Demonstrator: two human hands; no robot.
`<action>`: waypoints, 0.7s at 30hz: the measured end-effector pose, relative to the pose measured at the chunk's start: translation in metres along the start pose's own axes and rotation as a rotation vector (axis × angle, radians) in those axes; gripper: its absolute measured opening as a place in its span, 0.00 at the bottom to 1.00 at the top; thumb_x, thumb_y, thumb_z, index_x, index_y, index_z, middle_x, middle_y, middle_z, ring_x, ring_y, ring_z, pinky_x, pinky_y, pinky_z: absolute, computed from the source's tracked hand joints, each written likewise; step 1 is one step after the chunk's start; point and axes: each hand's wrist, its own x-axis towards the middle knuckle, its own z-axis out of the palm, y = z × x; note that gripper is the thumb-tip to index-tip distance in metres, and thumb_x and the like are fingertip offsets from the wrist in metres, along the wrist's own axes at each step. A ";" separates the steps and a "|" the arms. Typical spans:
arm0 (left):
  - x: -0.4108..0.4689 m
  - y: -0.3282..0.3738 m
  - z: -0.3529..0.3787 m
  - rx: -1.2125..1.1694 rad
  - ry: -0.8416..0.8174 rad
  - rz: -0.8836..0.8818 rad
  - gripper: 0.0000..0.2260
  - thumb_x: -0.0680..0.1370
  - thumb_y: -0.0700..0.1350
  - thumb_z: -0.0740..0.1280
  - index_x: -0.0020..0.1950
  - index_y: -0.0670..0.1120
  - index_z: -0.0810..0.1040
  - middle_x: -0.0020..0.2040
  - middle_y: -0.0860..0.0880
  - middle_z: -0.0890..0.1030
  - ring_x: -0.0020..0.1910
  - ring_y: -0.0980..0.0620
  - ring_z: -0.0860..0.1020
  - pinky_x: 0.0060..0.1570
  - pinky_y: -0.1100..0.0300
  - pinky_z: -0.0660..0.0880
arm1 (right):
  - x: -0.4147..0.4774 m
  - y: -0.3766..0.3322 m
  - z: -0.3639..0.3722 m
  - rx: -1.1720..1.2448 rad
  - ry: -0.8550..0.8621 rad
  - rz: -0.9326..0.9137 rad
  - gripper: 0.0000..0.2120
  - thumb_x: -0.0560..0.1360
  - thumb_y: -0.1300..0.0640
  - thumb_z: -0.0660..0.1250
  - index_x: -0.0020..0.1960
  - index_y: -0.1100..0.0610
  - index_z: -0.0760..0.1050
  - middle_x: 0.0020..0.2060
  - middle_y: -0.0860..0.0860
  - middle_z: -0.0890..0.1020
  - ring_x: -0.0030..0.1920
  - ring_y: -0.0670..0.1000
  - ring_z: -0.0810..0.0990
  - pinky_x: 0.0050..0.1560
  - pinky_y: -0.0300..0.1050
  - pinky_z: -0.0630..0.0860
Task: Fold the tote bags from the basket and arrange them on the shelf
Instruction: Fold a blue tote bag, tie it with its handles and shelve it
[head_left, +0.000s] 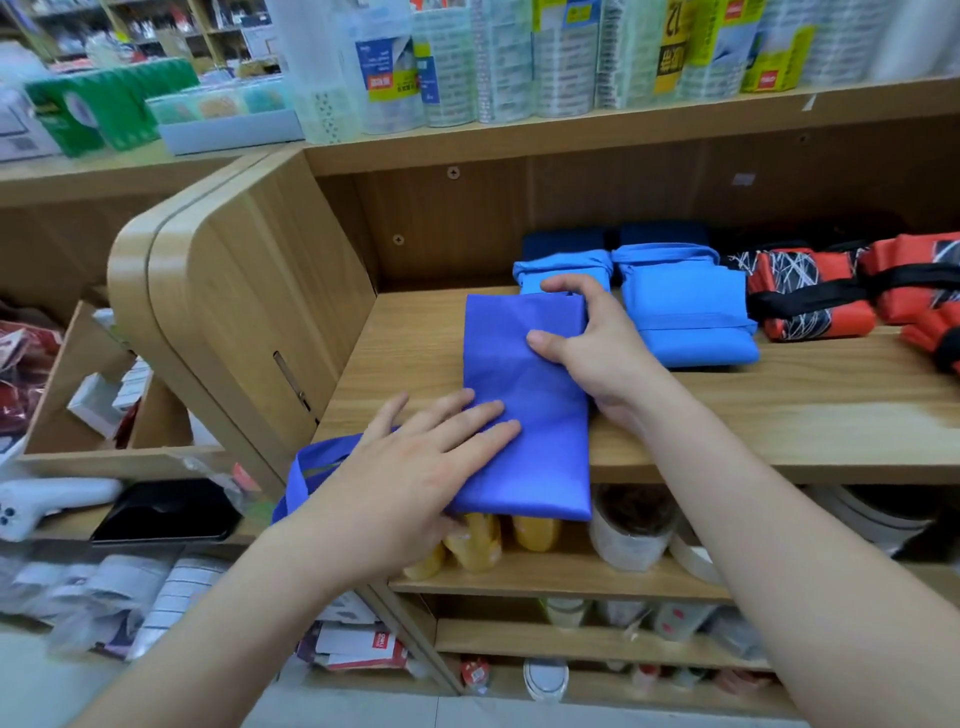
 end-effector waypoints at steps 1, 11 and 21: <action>0.002 -0.002 0.004 -0.026 0.106 0.008 0.33 0.68 0.49 0.71 0.72 0.56 0.66 0.72 0.56 0.71 0.72 0.54 0.66 0.68 0.43 0.63 | -0.001 -0.001 -0.001 0.002 -0.024 -0.024 0.21 0.72 0.66 0.72 0.59 0.48 0.73 0.49 0.46 0.77 0.47 0.47 0.78 0.52 0.50 0.81; 0.043 -0.009 -0.004 -0.683 0.453 -0.396 0.08 0.77 0.53 0.68 0.40 0.52 0.77 0.30 0.58 0.77 0.33 0.61 0.75 0.35 0.66 0.68 | -0.014 -0.015 -0.010 0.374 -0.187 0.132 0.13 0.80 0.47 0.60 0.44 0.52 0.78 0.41 0.52 0.80 0.41 0.50 0.76 0.42 0.42 0.72; 0.057 -0.007 -0.004 -1.058 0.291 -0.513 0.26 0.73 0.56 0.73 0.68 0.54 0.70 0.59 0.59 0.77 0.60 0.62 0.74 0.60 0.64 0.69 | -0.029 -0.007 0.008 0.125 0.324 -0.198 0.08 0.78 0.59 0.64 0.41 0.54 0.75 0.34 0.41 0.76 0.38 0.39 0.73 0.43 0.32 0.69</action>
